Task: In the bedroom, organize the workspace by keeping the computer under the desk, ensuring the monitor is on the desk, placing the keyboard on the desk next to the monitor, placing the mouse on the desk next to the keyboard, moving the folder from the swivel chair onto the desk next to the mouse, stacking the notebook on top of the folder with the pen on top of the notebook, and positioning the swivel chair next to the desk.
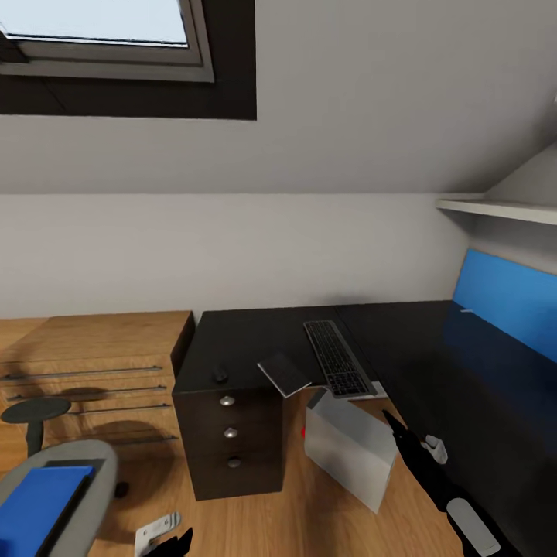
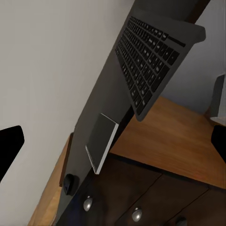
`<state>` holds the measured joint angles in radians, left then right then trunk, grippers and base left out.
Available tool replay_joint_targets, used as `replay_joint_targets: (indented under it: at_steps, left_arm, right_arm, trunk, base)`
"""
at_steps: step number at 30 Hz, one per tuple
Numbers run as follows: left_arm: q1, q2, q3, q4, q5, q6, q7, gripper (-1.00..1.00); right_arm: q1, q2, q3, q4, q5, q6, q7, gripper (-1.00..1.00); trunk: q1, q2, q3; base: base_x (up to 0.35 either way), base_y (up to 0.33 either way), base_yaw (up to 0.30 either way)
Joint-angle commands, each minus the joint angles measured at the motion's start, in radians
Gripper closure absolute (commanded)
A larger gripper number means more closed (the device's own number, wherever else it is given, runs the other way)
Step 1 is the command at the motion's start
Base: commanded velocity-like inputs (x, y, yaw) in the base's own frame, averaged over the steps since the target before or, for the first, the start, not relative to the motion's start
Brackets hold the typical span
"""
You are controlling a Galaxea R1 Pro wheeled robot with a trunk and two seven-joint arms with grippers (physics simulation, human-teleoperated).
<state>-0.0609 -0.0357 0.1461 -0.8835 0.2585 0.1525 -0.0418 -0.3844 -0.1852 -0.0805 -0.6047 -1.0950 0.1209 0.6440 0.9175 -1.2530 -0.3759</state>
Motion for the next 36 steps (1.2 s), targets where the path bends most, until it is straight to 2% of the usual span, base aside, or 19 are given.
replay_joint_targets:
  at_steps: [1, 11, 17, 21, 23, 24, 25, 28, 29, 32, 33, 36]
  left_arm:
    - [0.0, -0.001, 0.004, -0.002, 0.01, 0.004, -0.004, -1.0]
    - [0.0, -0.001, 0.005, -0.001, 0.01, -0.026, -0.003, -1.0]
    - [0.0, -0.001, 0.006, -0.001, 0.011, -0.028, -0.003, -1.0]
    - [0.0, -0.001, 0.006, -0.001, 0.011, -0.028, -0.003, -1.0]
    - [0.0, -0.001, 0.006, -0.002, 0.011, -0.028, -0.003, -1.0]
    - [0.0, -0.001, 0.006, -0.002, 0.011, -0.028, -0.003, -1.0]
    - [0.0, -0.001, 0.006, -0.002, 0.011, -0.028, -0.003, -1.0]
    - [0.0, -0.001, 0.006, -0.002, 0.01, -0.028, -0.003, -1.0]
    - [0.0, -0.001, 0.006, -0.002, 0.01, -0.028, -0.003, -1.0]
    - [0.0, -0.001, 0.006, -0.001, 0.01, -0.028, -0.003, -1.0]
    - [0.0, -0.001, 0.006, -0.001, 0.01, -0.028, -0.003, -1.0]
    - [0.0, -0.001, 0.007, -0.001, 0.01, -0.028, -0.003, -1.0]
  right_arm:
    - [-0.001, 0.0, -0.002, 0.0, -0.011, 0.011, 0.004, -1.0]
    - [-0.001, 0.001, -0.001, 0.0, -0.011, 0.011, -0.013, -1.0]
    - [-0.001, 0.012, 0.0, 0.0, -0.011, 0.01, -0.034, -1.0]
    - [-0.001, 0.02, -0.001, -0.001, -0.013, 0.011, -0.081, -1.0]
    - [-0.001, 0.023, -0.005, -0.001, -0.028, 0.015, -0.107, -1.0]
    - [-0.001, 0.024, -0.007, 0.0, -0.04, 0.016, -0.113, -1.0]
    - [-0.001, 0.024, -0.011, 0.0, -0.074, 0.023, -0.122, -1.0]
    - [-0.001, 0.025, -0.013, -0.001, -0.141, 0.047, -0.129, -1.0]
    - [-0.001, 0.024, -0.014, -0.001, -0.187, 0.077, -0.132, -1.0]
    - [-0.001, 0.024, -0.015, -0.001, -0.248, 0.134, -0.135, -1.0]
    - [-0.001, 0.024, -0.015, -0.001, -0.28, 0.173, -0.136, -1.0]
    - [-0.001, 0.024, -0.017, -0.001, -0.322, 0.225, -0.136, -1.0]
  trunk:
    - [0.004, -0.008, -0.004]
    - [0.042, -0.078, -0.036]
    - [0.065, -0.12, -0.055]
    - [0.081, -0.148, -0.067]
    - [0.088, -0.162, -0.073]
    - [0.092, -0.169, -0.076]
    - [0.096, -0.176, -0.08]
    - [0.107, -0.197, -0.089]
    - [0.111, -0.204, -0.092]
    - [0.119, -0.218, -0.098]
    - [0.119, -0.218, -0.098]
    - [0.119, -0.218, -0.098]
  base:
    - [0.0, 0.0, 0.0]
    - [0.0, 0.0, 0.0]
    - [0.0, 0.0, 0.0]
    - [0.0, 0.0, 0.0]
    - [0.0, 0.0, 0.0]
    - [0.0, 0.0, 0.0]
    - [0.0, 0.0, 0.0]
    - [0.0, 0.0, 0.0]
    - [0.0, 0.0, 0.0]
    - [0.0, 0.0, 0.0]
    - [0.0, 0.0, 0.0]
    - [0.0, 0.0, 0.0]
